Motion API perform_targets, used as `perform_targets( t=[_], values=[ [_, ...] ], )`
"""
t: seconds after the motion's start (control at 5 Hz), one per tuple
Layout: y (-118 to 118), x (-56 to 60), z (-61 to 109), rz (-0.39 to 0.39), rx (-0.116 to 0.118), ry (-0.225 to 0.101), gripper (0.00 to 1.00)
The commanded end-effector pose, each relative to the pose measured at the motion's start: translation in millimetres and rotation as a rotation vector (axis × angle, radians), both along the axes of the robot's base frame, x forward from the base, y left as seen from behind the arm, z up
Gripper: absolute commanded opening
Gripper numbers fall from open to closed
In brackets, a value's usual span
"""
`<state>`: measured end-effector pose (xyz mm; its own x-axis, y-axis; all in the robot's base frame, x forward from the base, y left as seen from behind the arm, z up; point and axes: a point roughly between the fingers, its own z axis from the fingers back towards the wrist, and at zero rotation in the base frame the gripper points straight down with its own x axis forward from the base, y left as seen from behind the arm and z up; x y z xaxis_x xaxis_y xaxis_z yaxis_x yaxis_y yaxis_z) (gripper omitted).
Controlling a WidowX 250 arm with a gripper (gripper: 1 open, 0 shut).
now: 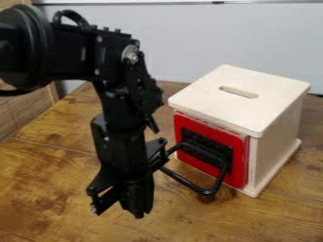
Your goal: Open the drawer
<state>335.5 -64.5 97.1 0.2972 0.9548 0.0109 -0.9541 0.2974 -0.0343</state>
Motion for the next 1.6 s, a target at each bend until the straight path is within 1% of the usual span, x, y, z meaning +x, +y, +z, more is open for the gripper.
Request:
perform_targets(
  t=[0.0, 0.8, 1.4],
  values=[
    [7, 4.5, 21.7, 0.016, -0.024, -0.074, 0.00],
    [7, 6.0, 6.2, 0.025, -0.054, -0.052, 0.00],
    [6, 6.7, -0.3, 0.044, -0.066, -0.036, 0.00]
  ],
)
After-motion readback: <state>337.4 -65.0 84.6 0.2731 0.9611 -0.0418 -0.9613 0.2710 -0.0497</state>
